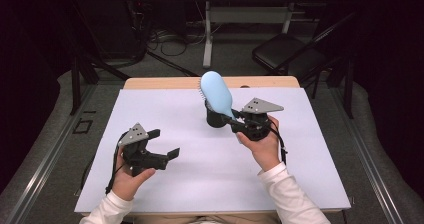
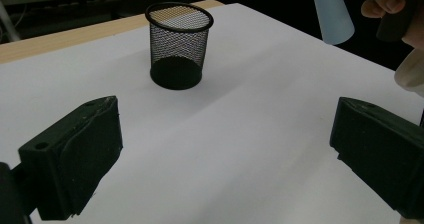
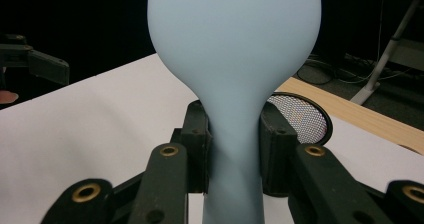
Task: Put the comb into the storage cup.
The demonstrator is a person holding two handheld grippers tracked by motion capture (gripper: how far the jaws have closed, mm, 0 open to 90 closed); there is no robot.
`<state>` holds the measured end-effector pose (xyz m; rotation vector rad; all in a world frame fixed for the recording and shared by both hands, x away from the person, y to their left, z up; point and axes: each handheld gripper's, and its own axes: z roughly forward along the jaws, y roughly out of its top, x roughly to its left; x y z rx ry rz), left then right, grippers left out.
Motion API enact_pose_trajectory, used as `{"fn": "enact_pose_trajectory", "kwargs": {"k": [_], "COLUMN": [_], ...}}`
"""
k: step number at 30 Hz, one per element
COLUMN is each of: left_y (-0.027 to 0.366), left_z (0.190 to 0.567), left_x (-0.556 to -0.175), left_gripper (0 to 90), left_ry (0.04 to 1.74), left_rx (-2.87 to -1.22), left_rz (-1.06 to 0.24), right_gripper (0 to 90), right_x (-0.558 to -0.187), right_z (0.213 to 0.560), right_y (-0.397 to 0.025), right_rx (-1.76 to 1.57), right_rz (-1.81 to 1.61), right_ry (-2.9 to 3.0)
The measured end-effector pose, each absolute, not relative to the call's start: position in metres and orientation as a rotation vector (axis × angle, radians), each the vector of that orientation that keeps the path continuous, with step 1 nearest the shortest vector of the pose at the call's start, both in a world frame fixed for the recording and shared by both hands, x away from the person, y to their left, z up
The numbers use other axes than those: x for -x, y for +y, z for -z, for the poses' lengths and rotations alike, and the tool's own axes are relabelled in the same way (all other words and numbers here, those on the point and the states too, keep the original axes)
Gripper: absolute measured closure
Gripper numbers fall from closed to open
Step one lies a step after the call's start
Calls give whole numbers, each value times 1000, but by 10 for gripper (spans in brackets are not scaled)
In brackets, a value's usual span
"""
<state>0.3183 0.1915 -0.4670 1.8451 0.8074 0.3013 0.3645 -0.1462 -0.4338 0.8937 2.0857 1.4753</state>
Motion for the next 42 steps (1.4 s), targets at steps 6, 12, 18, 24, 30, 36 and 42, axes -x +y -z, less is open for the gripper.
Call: {"fn": "enact_pose_trajectory", "kwargs": {"k": [6, 12, 18, 24, 30, 36, 42], "left_y": [190, 190, 189, 185, 181, 180, 180], "left_z": [460, 453, 442, 433, 426, 419, 414], "left_x": [-322, -326, -328, -330, -336, -345, -354], "left_gripper": [3, 4, 4, 4, 4, 6, 7], "left_ry": [808, 805, 797, 776, 786, 814, 838], "left_rx": [-1862, -1847, -1859, -1866, -1852, -1829, -1824], "left_rz": [-299, -269, -286, -285, -263, -214, -200], "right_gripper": [696, 696, 696, 696, 696, 696, 696], "right_x": [-365, -364, -365, -364, -364, -363, -363], "right_z": [434, 433, 433, 433, 433, 432, 432], "right_y": [-147, -147, -147, -147, -147, -147, -147], "right_rx": [-895, -894, -893, -891, -888, -891, -890], "right_rz": [-1477, -1481, -1478, -1483, -1487, -1489, -1487], "right_ry": [2083, 2078, 2079, 2075, 2072, 2069, 2070]}}
